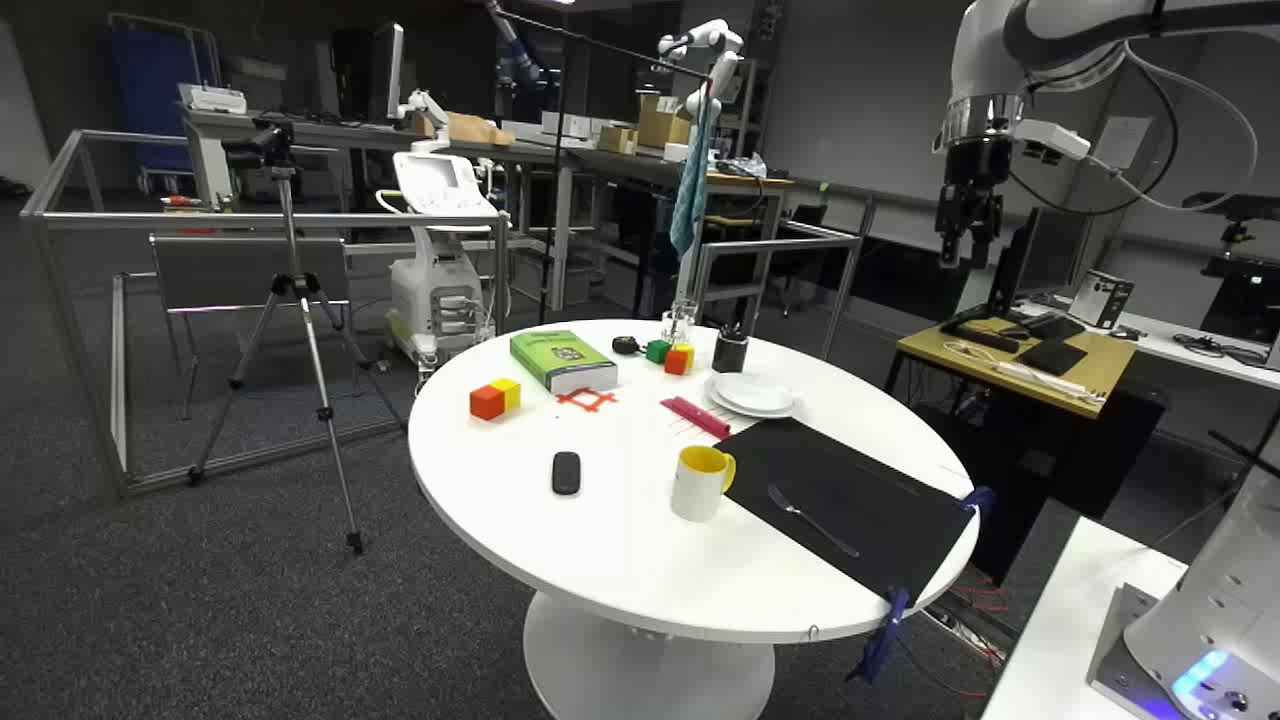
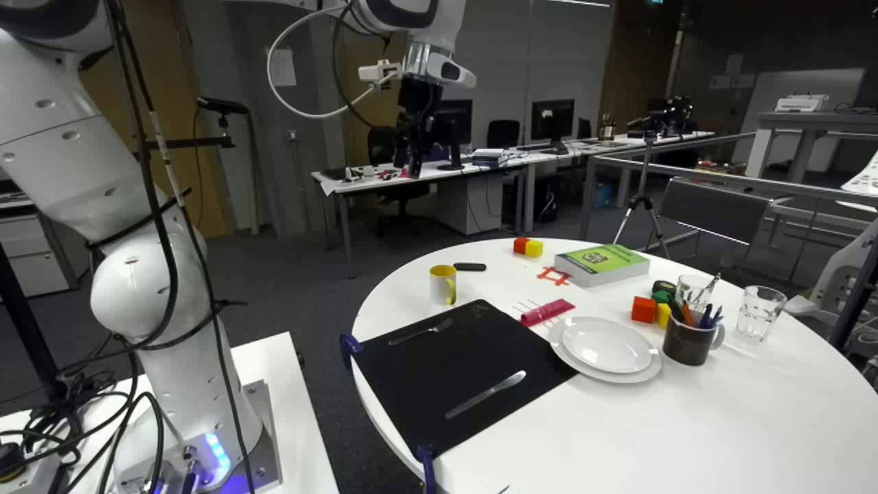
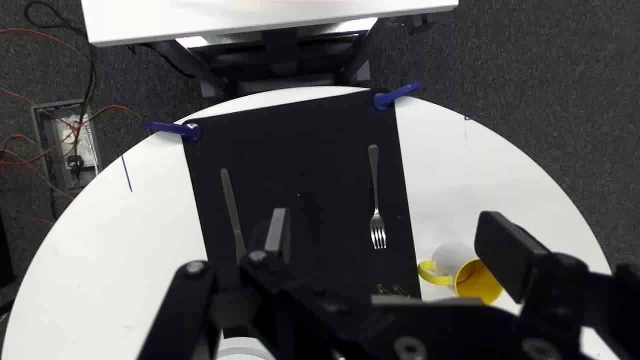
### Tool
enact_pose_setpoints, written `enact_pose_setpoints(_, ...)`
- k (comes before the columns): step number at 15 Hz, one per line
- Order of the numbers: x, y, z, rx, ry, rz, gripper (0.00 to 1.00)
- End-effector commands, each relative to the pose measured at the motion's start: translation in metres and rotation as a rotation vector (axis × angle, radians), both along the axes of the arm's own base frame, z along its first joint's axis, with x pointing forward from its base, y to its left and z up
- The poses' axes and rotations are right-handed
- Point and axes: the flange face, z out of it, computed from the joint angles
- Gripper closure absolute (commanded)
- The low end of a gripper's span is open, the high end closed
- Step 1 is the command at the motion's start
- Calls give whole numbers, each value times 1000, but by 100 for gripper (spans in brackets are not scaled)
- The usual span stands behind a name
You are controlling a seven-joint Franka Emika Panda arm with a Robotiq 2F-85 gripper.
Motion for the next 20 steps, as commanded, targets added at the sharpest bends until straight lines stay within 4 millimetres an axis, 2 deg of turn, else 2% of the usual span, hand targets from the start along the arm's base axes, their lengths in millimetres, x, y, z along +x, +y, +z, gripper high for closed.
enact_pose_setpoints(1,0,0,0,0,1,0,0)
enact_pose_setpoints(10,1,2,-5,-11,-7,-2,0)
enact_pose_setpoints(14,1,10,-26,-18,8,3,0)
enact_pose_setpoints(20,-2,28,-72,-32,42,22,0)
